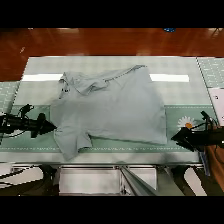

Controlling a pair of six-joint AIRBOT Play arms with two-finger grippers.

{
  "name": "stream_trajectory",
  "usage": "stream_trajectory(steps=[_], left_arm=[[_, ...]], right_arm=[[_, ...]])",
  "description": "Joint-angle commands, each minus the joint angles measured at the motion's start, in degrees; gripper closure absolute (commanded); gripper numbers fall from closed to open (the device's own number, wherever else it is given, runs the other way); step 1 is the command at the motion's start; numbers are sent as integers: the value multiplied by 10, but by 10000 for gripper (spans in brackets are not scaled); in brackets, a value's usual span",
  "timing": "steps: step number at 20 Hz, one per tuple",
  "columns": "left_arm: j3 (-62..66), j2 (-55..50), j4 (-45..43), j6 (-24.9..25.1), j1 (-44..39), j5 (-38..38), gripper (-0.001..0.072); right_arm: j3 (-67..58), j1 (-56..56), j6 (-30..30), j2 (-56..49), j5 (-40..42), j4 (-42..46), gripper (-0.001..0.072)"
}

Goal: Fold the shirts.

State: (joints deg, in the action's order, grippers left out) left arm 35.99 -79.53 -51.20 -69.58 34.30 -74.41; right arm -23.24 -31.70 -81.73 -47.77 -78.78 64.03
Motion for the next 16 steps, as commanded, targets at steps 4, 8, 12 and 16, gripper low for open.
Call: stream_trajectory(steps=[4,8,12,16], left_arm=[[1,0,4,1,0,-10,690],[1,0,4,1,0,-10,690],[1,0,7,1,0,-17,690],[7,3,56,37,0,-35,690]], right_arm=[[21,0,10,-69,26,-41,304],[21,44,27,-138,64,-103,304],[-16,137,14,-213,123,-146,305],[-106,189,73,-228,106,-220,680]])
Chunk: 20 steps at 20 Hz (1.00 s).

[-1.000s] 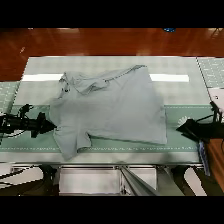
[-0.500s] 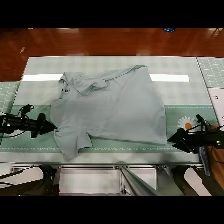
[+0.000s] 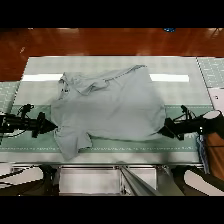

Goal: Fold the shirts.

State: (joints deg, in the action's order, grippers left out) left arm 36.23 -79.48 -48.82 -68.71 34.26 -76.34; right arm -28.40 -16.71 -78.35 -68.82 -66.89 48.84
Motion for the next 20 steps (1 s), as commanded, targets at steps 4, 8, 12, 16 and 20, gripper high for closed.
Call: stream_trajectory(steps=[4,8,12,16,20], left_arm=[[85,42,156,49,0,-53,690],[254,153,349,90,-6,-7,691],[463,230,347,80,-6,64,691],[579,299,347,99,1,137,691],[596,382,332,84,17,148,691]], right_arm=[[-234,48,52,8,-85,-83,680],[-497,46,5,55,-83,-35,680],[-769,35,-53,70,-95,63,680],[-897,35,-72,109,-91,73,680],[-897,35,-72,202,-98,95,680]])
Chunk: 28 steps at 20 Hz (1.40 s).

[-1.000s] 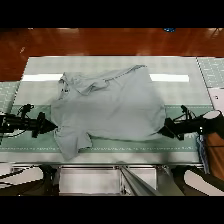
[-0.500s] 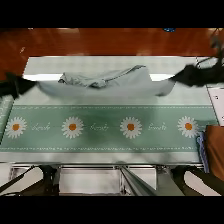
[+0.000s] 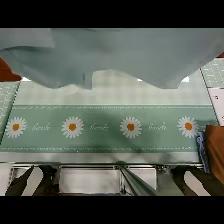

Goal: Fold the shirts.

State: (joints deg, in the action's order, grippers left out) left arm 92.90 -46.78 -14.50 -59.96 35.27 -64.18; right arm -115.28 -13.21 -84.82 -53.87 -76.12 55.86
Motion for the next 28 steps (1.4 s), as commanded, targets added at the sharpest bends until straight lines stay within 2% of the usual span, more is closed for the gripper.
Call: stream_trajectory(steps=[1,4,7,10,12,15,18,20,22,24,28], left_arm=[[30,76,-28,-3,3,28,691],[30,129,-129,-47,-31,34,691],[30,184,-322,-110,-112,34,691],[30,244,-529,-210,-187,28,691],[30,265,-595,-251,-212,-5,691],[10,255,-625,-278,-220,-86,690],[-81,236,-619,-318,-220,-98,690],[-152,206,-584,-318,-220,-90,691],[-226,161,-520,-279,-222,-33,691],[-272,90,-497,-254,-233,50,691],[-276,-121,-483,-251,-268,163,691]], right_arm=[[-28,0,-7,76,-16,38,680],[-28,0,-8,130,-64,81,680],[-14,0,-32,173,-111,130,680],[17,0,-48,203,-156,168,680],[29,0,-61,207,-187,183,680],[86,0,-71,207,-193,177,680],[207,0,-66,207,-171,132,680],[315,0,-52,201,-117,97,680],[399,0,-30,169,-50,67,680],[441,0,16,104,15,32,680],[444,19,79,-91,126,-21,680]])
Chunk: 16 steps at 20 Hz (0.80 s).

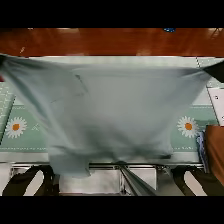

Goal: Fold the shirts.

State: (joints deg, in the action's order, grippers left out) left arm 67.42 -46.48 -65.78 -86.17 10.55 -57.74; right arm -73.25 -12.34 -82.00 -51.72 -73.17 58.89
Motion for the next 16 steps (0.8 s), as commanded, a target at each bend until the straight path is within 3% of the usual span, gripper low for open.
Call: stream_trajectory(steps=[1,5,9,13,16], left_arm=[[-13,-180,48,16,-30,129,691],[90,-386,63,31,-45,140,691],[205,-524,63,-18,-45,61,691],[231,-552,67,-39,-48,14,691],[231,-523,67,-25,-40,-23,690]], right_arm=[[23,13,63,-160,127,-73,680],[-48,14,91,-349,181,-115,680],[-145,14,76,-478,179,-124,680],[-169,14,58,-510,164,-133,680],[-169,2,90,-494,83,-133,680]])
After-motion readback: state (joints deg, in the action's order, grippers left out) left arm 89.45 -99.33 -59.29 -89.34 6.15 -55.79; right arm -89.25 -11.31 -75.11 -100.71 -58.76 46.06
